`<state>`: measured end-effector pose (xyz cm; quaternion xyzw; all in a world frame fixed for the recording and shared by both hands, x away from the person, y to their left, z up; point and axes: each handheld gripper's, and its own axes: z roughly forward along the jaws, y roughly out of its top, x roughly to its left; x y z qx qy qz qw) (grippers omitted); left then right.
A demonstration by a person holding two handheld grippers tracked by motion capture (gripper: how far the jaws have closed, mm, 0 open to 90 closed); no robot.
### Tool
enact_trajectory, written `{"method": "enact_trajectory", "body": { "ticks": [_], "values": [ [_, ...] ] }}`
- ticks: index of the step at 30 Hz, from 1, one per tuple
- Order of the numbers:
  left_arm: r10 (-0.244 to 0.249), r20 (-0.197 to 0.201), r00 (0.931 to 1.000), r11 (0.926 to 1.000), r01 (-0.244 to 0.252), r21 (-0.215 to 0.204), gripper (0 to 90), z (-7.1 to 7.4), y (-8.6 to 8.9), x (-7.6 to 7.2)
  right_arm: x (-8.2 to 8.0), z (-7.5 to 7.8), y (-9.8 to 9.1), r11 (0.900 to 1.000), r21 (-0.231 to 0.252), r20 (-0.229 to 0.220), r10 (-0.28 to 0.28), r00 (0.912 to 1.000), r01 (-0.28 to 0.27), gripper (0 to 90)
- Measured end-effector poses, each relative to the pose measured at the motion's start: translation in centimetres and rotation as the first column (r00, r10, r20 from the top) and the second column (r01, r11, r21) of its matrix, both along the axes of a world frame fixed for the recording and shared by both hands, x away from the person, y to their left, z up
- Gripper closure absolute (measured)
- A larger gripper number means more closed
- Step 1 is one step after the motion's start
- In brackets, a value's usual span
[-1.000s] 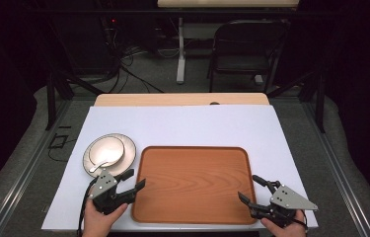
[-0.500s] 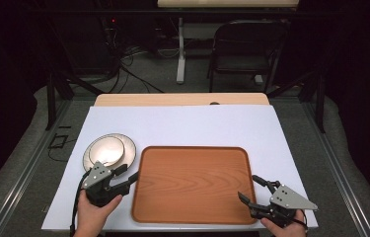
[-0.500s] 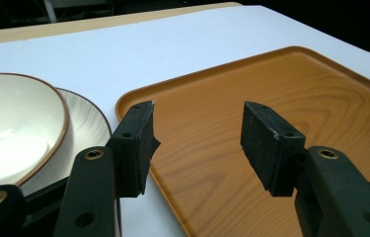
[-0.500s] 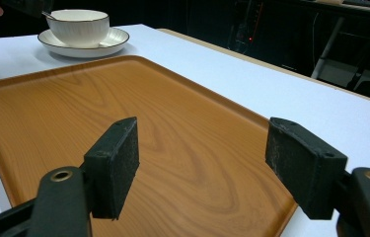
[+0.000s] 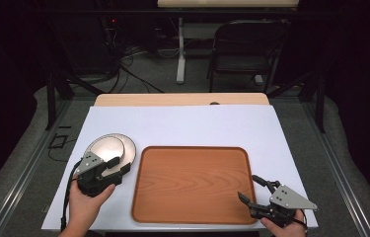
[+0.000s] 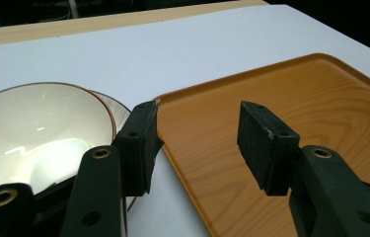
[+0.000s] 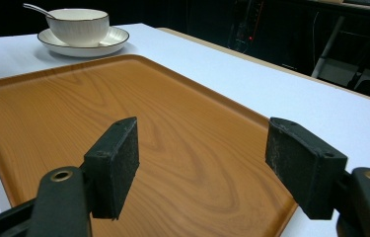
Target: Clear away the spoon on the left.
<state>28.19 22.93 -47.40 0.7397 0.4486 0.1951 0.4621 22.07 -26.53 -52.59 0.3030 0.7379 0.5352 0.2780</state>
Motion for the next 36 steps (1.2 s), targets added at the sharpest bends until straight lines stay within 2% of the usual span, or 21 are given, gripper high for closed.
{"method": "enact_trajectory", "body": {
  "ticks": [10,17,20,25,32,36],
  "values": [
    [0.018,-0.04,0.999,0.9998,-0.019,-0.007,54.1,1.2,0.7,0.9,0.0,0.0,0.0,1.0,0.0,-0.002,0.0,1.0,0.0,28.7],
    [0.034,-0.085,0.9958,0.9994,-0.035,-0.004,60.0,2.0,1.2,1.5,0.0,0.0,0.0,1.0,0.0,-0.003,0.0,1.0,0.0,28.7],
    [0.04,-0.116,0.9925,0.9992,-0.04,0.004,65.0,2.2,1.5,1.7,0.0,0.0,0.0,1.0,-0.001,-0.002,0.0,1.0,0.0,28.7],
    [0.076,-0.165,0.9833,0.9969,-0.072,0.029,70.3,2.3,1.9,2.1,0.0,0.0,0.0,1.0,-0.001,-0.004,0.001,1.0,-0.001,28.7],
    [0.139,-0.224,0.9647,0.9899,-0.13,0.056,80.1,2.2,2.7,2.6,0.0,0.0,0.0,1.0,-0.001,-0.003,0.0,1.0,0.0,28.7],
    [0.161,-0.251,0.9547,0.9869,-0.151,0.056,85.3,2.0,3.2,2.8,0.0,0.0,0.0,1.0,-0.003,-0.004,-0.001,1.0,0.001,28.7]
  ]
}}
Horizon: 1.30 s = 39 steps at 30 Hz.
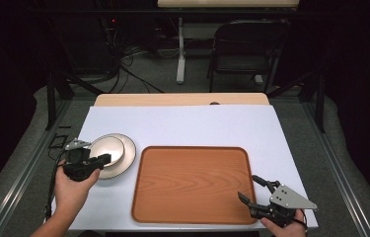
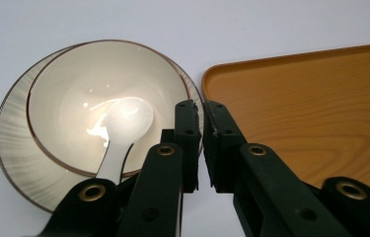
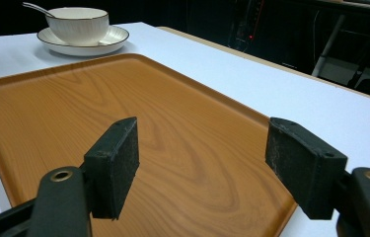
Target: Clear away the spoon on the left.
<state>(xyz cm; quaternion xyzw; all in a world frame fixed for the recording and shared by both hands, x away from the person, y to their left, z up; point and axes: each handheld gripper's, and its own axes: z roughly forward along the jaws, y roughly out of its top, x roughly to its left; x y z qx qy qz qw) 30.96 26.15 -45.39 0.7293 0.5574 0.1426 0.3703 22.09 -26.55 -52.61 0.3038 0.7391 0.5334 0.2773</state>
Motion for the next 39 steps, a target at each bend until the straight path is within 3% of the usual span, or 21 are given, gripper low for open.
{"method": "enact_trajectory", "body": {
  "ticks": [12,29,39],
  "values": [
    [0.046,-0.064,0.9969,0.9989,-0.046,-0.007,89.7,-0.8,1.6,0.1,0.0,0.0,0.0,1.0,-0.001,-0.004,-0.001,1.0,0.001,28.7],
    [0.071,-0.112,0.9911,0.997,-0.067,0.037,90.0,-1.9,2.5,-0.2,0.0,0.0,0.0,1.0,-0.006,0.002,0.001,1.0,-0.001,28.7],
    [0.09,-0.119,0.9888,0.9946,-0.083,0.062,90.0,-2.1,3.1,0.0,0.0,0.0,0.0,1.0,-0.005,0.001,0.0,1.0,0.0,28.7]
  ]
}}
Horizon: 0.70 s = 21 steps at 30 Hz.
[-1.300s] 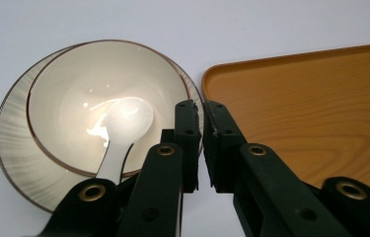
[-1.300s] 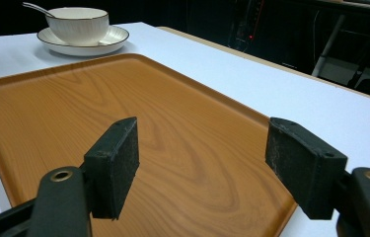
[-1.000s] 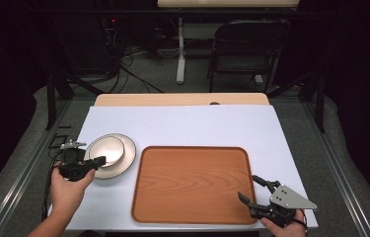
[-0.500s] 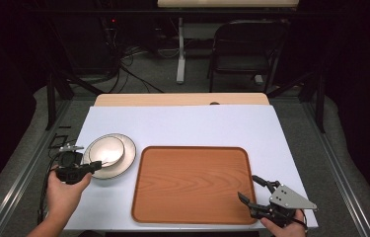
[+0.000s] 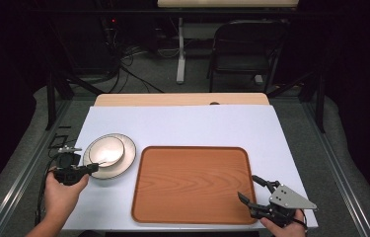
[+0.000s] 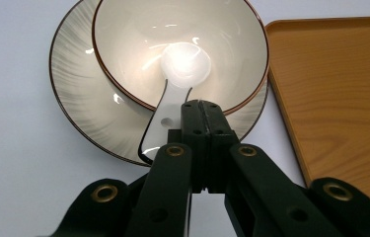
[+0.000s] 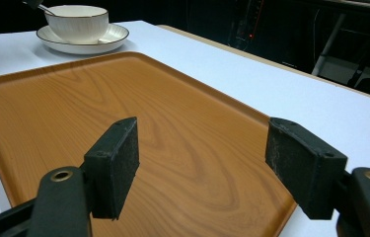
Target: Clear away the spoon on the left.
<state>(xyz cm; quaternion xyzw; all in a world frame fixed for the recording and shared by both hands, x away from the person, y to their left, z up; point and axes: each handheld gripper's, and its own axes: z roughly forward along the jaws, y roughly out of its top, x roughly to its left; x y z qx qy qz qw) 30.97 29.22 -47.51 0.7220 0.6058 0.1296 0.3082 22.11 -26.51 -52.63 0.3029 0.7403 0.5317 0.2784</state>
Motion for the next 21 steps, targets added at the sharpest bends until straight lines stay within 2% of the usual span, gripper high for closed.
{"method": "enact_trajectory", "body": {
  "ticks": [4,10,21],
  "values": [
    [0.009,-0.008,0.9999,0.9996,-0.009,0.025,90.0,-0.2,0.2,0.3,0.0,0.0,0.0,1.0,-0.001,0.001,0.001,1.0,-0.001,28.7],
    [0.034,0.005,0.9994,0.9988,-0.034,0.035,90.0,0.0,1.0,0.8,0.0,0.0,0.0,1.0,0.001,-0.003,0.0,1.0,0.0,28.7],
    [0.067,-0.012,0.9977,0.9951,-0.066,0.074,90.0,-0.2,1.8,2.5,0.0,0.0,0.0,1.0,-0.002,0.0,0.002,1.0,-0.002,28.7]
  ]
}}
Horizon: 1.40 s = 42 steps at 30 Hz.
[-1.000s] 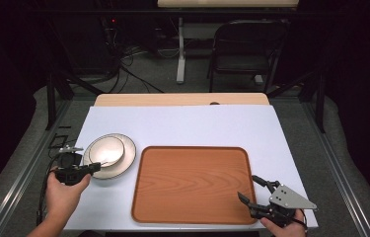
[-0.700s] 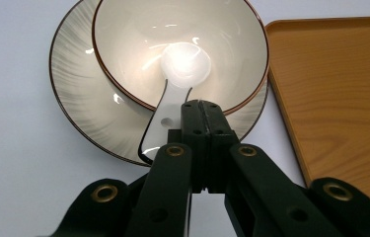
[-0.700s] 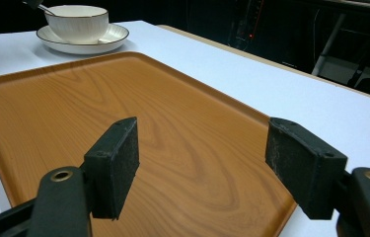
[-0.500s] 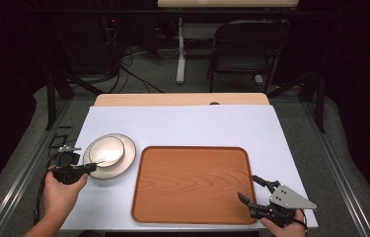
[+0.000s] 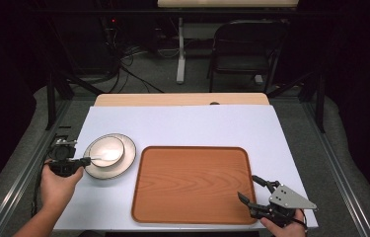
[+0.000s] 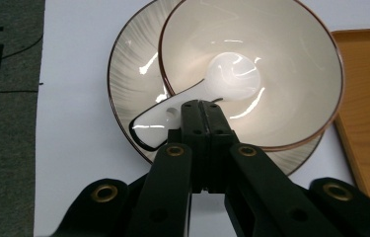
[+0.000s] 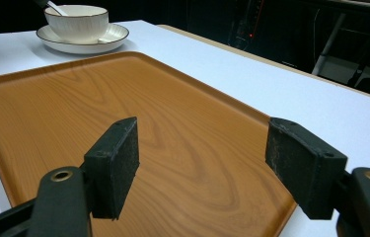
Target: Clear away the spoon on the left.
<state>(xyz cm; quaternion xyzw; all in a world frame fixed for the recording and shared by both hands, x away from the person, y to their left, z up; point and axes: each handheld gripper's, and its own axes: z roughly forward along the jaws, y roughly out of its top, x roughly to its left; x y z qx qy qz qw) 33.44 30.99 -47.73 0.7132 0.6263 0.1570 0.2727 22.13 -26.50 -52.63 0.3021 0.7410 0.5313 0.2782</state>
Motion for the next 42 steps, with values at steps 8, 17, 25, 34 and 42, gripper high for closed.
{"method": "enact_trajectory", "body": {
  "ticks": [8,17,25,34,42],
  "values": [
    [0.023,-0.005,0.9997,0.9996,-0.023,0.016,90.0,-0.1,0.4,1.3,0.0,0.0,0.0,1.0,0.002,-0.001,-0.001,1.0,0.001,28.7],
    [0.039,-0.003,0.9992,0.9989,-0.039,0.026,90.0,-0.1,0.7,2.4,0.0,0.0,0.0,1.0,0.002,0.0,0.0,1.0,0.0,28.7],
    [0.048,0.005,0.9988,0.9984,-0.048,0.03,90.0,0.2,0.9,3.2,0.0,0.0,0.0,1.0,0.002,-0.001,0.0,1.0,0.0,28.7],
    [0.059,0.001,0.9982,0.998,-0.059,0.023,90.0,0.3,0.9,3.8,0.0,0.0,0.0,1.0,0.002,0.0,0.001,1.0,-0.001,28.7],
    [0.101,-0.002,0.9949,0.9946,-0.101,-0.025,86.7,1.1,1.7,3.7,0.0,0.0,0.0,1.0,0.001,0.0,0.001,1.0,-0.001,28.7]
  ]
}}
